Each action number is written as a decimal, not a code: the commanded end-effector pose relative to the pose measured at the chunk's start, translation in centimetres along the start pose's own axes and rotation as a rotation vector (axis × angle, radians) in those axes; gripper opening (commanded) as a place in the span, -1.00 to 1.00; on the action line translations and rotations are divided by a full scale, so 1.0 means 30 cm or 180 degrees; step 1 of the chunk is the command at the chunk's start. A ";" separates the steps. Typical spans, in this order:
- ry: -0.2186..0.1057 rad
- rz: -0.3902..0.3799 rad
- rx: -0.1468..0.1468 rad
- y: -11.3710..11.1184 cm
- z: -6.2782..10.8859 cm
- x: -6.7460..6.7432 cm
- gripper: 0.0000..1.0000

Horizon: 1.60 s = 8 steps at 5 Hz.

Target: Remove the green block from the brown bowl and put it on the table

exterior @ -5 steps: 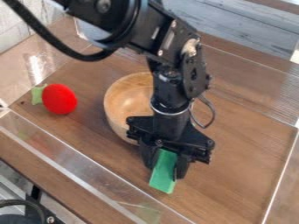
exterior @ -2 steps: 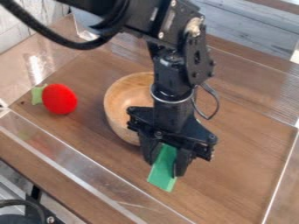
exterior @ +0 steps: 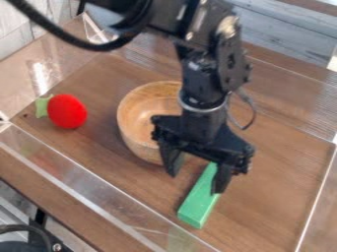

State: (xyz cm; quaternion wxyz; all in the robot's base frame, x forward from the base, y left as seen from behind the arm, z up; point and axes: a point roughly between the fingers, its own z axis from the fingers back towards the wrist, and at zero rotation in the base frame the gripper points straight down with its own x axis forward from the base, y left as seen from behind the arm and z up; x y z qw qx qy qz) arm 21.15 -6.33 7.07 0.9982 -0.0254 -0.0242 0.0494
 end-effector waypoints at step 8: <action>-0.0528 -0.0418 0.0132 -0.101 -0.042 0.166 1.00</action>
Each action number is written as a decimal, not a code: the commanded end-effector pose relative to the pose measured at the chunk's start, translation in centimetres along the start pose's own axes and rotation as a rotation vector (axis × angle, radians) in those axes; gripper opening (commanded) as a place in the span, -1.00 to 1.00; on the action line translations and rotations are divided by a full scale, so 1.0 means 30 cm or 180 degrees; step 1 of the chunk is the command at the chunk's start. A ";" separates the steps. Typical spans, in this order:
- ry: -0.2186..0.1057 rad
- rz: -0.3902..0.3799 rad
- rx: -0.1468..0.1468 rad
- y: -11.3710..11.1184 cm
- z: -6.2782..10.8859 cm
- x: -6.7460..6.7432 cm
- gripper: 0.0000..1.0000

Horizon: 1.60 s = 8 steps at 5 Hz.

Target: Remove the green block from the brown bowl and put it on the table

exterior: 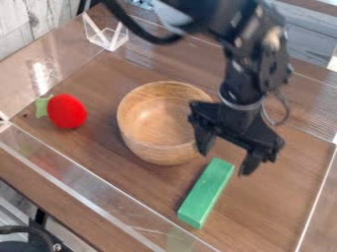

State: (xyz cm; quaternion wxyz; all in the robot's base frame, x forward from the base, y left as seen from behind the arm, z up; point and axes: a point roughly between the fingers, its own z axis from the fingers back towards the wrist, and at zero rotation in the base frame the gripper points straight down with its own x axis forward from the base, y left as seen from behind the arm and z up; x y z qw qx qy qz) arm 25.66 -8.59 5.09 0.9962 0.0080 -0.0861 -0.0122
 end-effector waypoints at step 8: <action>-0.0124 0.0272 0.0058 0.094 0.186 0.079 1.00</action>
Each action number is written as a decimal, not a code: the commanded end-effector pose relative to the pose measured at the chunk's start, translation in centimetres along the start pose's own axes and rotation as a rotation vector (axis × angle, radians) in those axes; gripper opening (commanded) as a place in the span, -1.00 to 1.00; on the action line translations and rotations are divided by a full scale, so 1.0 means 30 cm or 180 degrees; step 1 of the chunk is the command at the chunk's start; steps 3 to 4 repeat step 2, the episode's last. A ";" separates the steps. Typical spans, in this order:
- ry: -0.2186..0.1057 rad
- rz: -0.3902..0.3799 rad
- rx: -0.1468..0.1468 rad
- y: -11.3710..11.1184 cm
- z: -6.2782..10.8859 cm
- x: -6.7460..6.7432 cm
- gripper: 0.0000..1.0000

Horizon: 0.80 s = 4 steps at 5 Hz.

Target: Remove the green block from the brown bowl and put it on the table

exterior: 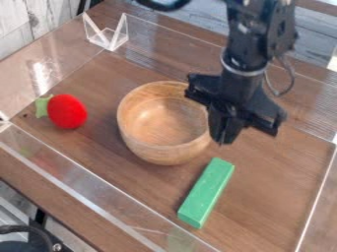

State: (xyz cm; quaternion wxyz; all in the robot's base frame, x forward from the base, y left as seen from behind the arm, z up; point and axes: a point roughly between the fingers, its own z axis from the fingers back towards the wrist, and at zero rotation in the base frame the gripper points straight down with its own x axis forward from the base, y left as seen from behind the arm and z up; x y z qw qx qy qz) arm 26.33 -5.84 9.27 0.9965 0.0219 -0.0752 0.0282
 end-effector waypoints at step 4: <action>-0.0253 0.0044 -0.0068 -0.009 0.059 0.036 -1.00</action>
